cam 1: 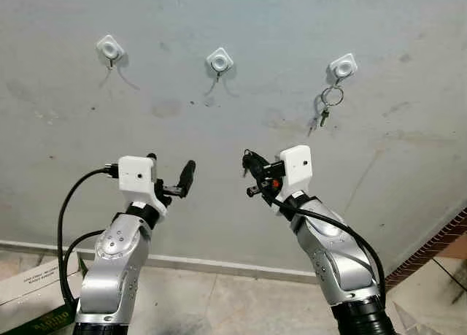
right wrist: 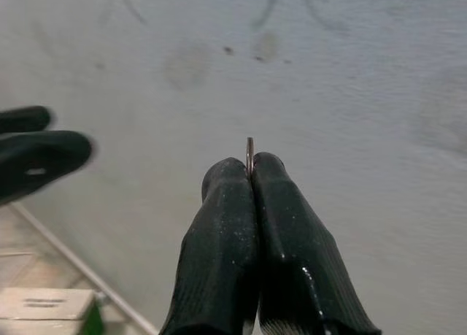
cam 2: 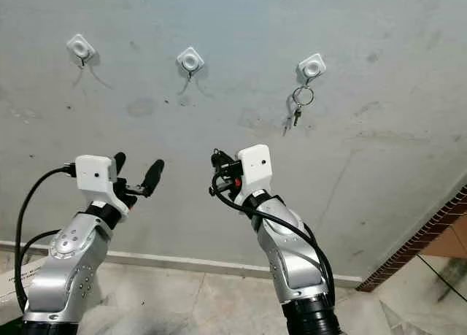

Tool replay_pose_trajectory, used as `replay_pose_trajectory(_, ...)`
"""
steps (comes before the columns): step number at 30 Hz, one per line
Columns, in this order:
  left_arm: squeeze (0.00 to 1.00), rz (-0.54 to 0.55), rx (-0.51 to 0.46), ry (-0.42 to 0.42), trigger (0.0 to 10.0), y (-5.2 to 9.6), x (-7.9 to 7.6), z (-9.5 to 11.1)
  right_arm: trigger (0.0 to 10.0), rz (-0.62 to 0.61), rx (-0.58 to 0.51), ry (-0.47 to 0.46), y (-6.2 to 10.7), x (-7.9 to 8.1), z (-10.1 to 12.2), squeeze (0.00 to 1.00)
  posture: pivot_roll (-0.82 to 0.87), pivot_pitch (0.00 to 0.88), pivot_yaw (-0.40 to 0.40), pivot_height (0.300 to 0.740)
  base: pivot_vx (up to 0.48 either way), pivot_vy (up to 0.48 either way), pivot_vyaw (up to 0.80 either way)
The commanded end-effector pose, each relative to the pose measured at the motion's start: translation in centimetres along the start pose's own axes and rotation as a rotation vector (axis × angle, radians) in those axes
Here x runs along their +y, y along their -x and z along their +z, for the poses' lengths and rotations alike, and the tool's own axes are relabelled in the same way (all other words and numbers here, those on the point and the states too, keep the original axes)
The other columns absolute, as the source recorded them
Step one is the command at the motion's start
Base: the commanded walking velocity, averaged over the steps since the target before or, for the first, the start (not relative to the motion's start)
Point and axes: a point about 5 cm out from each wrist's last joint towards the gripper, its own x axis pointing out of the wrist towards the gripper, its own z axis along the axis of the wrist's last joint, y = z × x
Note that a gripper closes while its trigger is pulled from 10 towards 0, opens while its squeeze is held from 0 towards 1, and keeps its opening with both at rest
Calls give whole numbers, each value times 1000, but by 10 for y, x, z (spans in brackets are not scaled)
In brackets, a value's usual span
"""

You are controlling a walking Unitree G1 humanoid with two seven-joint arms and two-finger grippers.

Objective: Hang keys on a hook

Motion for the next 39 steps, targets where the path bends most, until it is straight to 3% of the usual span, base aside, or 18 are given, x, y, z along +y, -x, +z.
replay_pose_trajectory(1,0,36,-17,-20,10000,5,6,6,10000,46,-23,-1,2,7,7,0,80,0,-16,740,0,0,0)
replay_pose_trajectory(10,0,53,12,-57,10000,30,5,5,10000,-10,-11,43,33,4,12,0,79,3,-19,740,0,0,0)
replay_pose_trajectory(16,0,50,77,-55,10000,58,8,-4,10000,-162,29,75,69,-7,9,0,68,4,-13,740,0,0,0)
replay_pose_trajectory(23,0,56,106,-40,10000,68,8,-7,10000,-355,84,125,100,-26,1,0,52,3,0,740,0,0,0)
replay_pose_trajectory(28,0,48,106,-35,10000,67,9,-6,10000,-402,95,117,106,-29,1,0,43,0,7,740,0,0,0)
replay_pose_trajectory(39,0,27,104,-31,10000,68,7,-4,10000,-364,97,112,101,-23,0,0,54,0,1,740,44,0,0)
